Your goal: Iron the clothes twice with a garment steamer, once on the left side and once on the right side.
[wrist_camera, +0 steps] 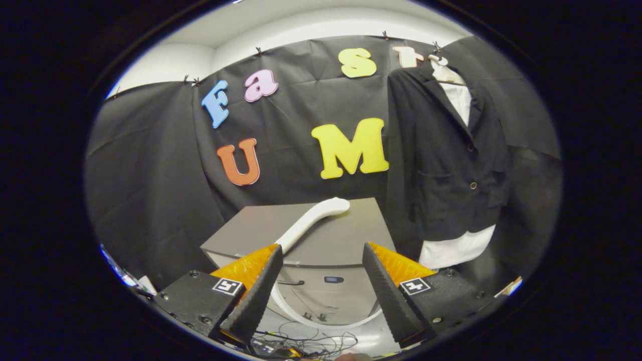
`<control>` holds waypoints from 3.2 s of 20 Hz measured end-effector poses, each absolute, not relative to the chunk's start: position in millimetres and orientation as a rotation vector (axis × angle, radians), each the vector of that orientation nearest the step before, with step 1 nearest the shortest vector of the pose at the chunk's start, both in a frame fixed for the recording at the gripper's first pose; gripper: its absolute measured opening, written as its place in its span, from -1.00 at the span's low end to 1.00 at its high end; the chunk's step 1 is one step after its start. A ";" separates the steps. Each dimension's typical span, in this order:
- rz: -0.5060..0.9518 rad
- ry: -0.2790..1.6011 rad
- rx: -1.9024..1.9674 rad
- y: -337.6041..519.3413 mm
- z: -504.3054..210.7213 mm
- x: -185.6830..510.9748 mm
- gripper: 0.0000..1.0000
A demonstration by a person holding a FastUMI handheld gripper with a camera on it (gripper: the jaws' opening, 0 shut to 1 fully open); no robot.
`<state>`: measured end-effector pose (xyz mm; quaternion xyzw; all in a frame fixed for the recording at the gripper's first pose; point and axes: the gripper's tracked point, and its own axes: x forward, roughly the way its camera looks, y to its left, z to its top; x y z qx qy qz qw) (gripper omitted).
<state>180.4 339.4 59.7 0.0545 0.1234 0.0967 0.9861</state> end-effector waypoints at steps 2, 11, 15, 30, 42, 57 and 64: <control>0.211 0.281 0.133 358.3 58.7 203.1 0.98; 0.187 0.454 0.108 419.8 27.8 308.2 0.97; 0.119 0.511 0.093 421.7 13.2 342.9 0.92; -0.053 0.686 0.107 420.1 -27.9 384.4 0.27; 0.092 0.580 0.178 437.2 -1.0 375.7 -0.24; 0.210 0.263 0.101 336.6 93.7 274.4 -0.30; 0.139 0.088 0.128 257.2 146.1 234.6 -0.30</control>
